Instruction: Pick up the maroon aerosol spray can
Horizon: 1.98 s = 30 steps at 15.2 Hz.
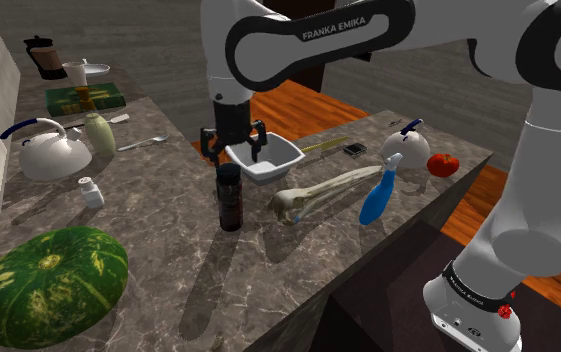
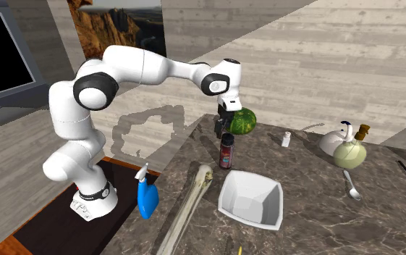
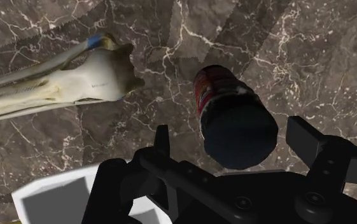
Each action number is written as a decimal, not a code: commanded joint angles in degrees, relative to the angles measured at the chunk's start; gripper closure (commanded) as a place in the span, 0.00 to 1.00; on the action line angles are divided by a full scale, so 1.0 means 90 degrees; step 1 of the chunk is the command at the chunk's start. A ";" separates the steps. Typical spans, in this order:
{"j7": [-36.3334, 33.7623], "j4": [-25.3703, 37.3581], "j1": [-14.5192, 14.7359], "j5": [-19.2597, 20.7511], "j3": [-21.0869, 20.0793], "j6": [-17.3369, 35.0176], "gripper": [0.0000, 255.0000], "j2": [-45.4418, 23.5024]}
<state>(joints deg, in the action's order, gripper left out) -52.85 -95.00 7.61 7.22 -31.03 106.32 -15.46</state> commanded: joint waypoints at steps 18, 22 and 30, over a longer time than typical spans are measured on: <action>-0.0305 0.0000 0.0197 0.0327 0.0084 0.0481 1.00 -0.0624; -0.0296 0.0130 0.0204 0.0301 0.0068 0.0319 1.00 -0.0587; -0.0241 0.0652 0.0217 0.0216 0.0027 -0.0311 1.00 -0.0460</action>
<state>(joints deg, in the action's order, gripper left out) -55.06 -89.75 9.53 9.23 -30.74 104.20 -19.72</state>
